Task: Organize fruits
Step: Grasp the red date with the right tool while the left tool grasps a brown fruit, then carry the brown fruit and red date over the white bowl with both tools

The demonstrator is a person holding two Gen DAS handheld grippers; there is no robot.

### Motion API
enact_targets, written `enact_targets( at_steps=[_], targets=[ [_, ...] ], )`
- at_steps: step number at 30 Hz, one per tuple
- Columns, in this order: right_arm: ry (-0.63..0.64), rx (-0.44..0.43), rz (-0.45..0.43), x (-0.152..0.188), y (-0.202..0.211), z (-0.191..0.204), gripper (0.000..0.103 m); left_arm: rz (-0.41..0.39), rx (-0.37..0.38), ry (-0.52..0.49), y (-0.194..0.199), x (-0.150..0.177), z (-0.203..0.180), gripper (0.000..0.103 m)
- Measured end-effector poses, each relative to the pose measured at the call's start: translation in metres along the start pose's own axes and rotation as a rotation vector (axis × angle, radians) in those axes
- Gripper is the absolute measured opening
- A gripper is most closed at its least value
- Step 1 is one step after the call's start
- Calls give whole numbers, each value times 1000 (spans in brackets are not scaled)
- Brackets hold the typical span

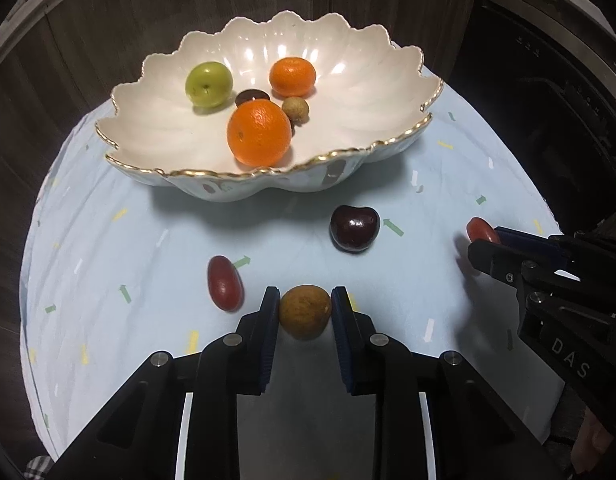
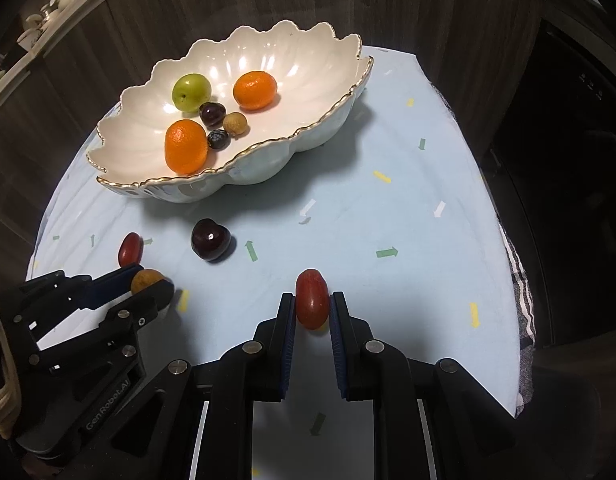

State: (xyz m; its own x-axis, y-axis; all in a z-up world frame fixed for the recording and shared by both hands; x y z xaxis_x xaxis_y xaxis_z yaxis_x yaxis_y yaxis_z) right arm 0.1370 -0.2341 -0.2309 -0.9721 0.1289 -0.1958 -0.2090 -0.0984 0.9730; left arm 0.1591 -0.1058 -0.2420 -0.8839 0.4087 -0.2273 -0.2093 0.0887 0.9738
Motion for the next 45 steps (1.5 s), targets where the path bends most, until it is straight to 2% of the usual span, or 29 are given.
enact_targets(
  at_steps=[20,32,45],
  targets=[
    [27,-7,-71,-22,41,17,18,-84,-45,59,56,-20,28,26],
    [34,13,-145,-64,65,18,18,-149,-70,89,79,-57,46,26],
    [30,42,-166,-107,63,12,18,-165,-97,112,75,-97,63,26]
  ],
)
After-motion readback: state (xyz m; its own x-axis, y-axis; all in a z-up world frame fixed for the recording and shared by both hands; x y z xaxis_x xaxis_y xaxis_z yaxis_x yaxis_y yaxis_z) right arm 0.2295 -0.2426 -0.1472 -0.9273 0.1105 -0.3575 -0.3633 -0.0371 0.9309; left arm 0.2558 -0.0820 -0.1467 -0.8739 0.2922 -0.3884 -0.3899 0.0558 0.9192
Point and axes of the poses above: each gripper's, at about its wrist camera, not at the fingertips, and y roughly against the way its jaws point, z to its left, x to its underside, the point moved 5 cm from there along -y, roughly the way its jaws point, and after that the axes turned 14 degrees about z, right-handed, at the moved point
